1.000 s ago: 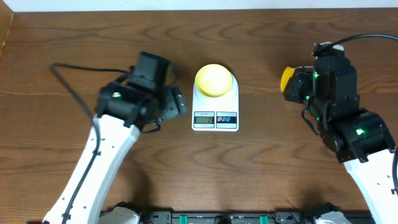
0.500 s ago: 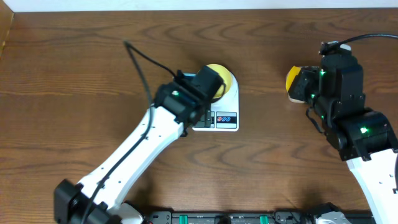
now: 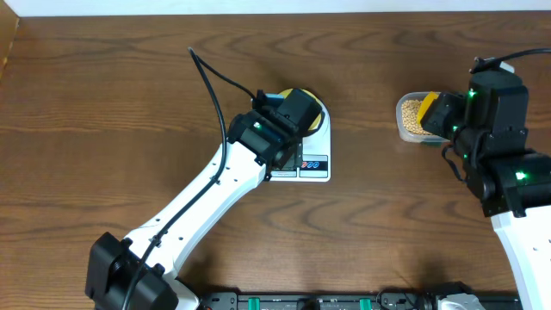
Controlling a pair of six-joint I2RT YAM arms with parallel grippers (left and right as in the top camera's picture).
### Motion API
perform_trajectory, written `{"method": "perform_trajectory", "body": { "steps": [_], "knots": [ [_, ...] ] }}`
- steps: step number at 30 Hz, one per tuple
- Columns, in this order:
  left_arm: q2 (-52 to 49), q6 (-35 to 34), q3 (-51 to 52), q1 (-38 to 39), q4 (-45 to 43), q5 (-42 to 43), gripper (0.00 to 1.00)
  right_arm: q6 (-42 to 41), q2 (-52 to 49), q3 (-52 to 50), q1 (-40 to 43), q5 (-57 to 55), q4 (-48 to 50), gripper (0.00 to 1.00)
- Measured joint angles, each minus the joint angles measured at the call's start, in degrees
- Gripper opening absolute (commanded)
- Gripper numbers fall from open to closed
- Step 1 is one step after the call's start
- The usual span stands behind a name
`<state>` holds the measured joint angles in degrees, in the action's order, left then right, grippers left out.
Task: Scoop item into bowl and weigh 50g on scale
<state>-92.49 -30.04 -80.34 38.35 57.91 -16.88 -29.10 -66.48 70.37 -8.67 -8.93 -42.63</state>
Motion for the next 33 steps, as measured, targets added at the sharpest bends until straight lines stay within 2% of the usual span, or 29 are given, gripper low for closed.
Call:
{"method": "perform_trajectory", "body": {
  "steps": [8,21,33],
  "knots": [
    [-0.09,-3.48,3.43,0.44,-1.70,-2.25,0.96,0.00,0.00,0.00,2.45,0.31,-0.24,0.01],
    [-0.42,-6.88,7.23,6.29,-8.76,-4.94,0.96,0.00,0.00,0.00,3.19,0.33,-0.24,0.01],
    [-7.43,-8.74,7.45,6.29,-10.99,-5.53,0.96,0.02,0.00,0.00,3.21,0.33,-0.24,0.01]
  ]
}}
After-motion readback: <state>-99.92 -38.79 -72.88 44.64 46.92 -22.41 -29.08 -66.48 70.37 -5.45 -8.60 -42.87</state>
